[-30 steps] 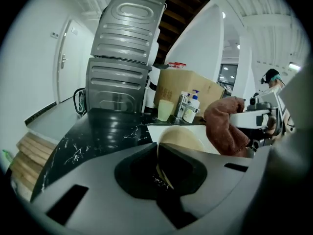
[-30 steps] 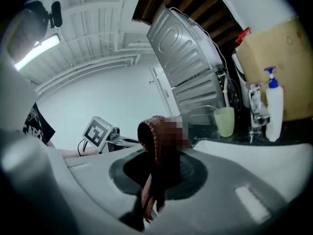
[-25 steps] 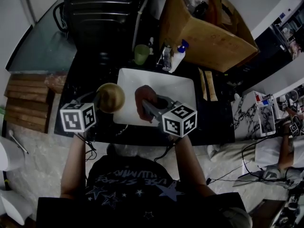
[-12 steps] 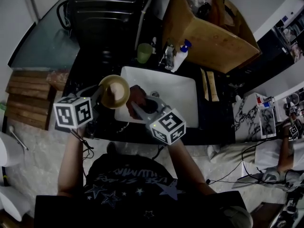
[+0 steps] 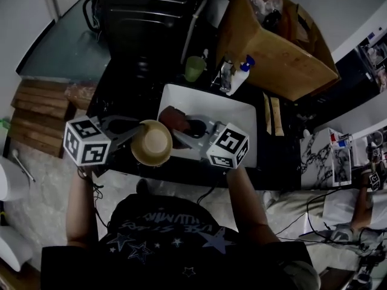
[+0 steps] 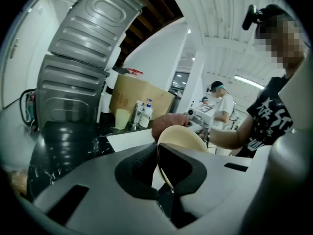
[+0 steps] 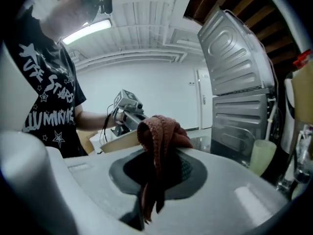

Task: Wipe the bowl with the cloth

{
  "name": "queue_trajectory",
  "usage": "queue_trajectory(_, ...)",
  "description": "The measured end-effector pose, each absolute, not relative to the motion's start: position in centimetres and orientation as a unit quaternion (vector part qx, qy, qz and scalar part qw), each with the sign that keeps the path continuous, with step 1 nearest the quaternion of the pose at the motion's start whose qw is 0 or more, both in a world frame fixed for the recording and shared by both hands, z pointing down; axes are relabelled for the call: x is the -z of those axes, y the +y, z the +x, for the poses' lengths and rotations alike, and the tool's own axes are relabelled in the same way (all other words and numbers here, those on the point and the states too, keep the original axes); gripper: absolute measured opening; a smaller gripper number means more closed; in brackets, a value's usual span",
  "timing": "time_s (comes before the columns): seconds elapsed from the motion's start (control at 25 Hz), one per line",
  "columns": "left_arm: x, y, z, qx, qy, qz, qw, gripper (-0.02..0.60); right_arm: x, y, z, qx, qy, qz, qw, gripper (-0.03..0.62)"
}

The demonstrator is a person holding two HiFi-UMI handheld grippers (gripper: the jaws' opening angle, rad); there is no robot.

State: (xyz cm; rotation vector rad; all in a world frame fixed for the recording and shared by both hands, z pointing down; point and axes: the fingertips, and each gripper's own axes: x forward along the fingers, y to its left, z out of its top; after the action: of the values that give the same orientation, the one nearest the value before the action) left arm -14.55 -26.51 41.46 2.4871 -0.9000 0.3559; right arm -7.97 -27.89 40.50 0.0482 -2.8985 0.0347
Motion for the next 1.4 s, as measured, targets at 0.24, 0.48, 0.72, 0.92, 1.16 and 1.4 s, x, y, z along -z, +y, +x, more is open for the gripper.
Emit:
queue_trajectory(0.24, -40.2, -24.1, -14.0, -0.133, -0.219, 0.939, 0.229, 0.021, -40.5, -25.6, -11.3, 0.025, -0.987, -0.086, 0.135, 0.057)
queue_trajectory(0.48, -37.2, -23.7, -14.0, -0.051, -0.157, 0.956, 0.244, 0.021, -40.9, -23.0, -13.3, 0.047, -0.977, -0.15, 0.141, 0.057)
queue_trajectory(0.72, -34.7, -26.1, -14.2, 0.033, -0.161, 0.955, 0.245, 0.021, -39.9, -21.6, -15.2, 0.046, -0.984, -0.139, 0.104, 0.057)
queue_trajectory(0.92, -34.8, -29.0, -15.1, 0.05, -0.236, 0.94, 0.24, 0.021, -40.6, -21.7, -15.0, 0.033, -0.987, -0.119, 0.099, 0.057)
queue_trajectory(1.16, -36.5, -30.9, -16.7, 0.024, -0.319, 0.922, 0.217, 0.022, -42.0, -20.5, -13.6, 0.012, -0.986, -0.118, 0.116, 0.057)
queue_trajectory(1.4, -39.0, -31.6, -19.6, -0.016, -0.412, 0.89, 0.194, 0.021, -42.0, -21.0, -11.8, -0.004, -0.99, -0.095, 0.1, 0.057)
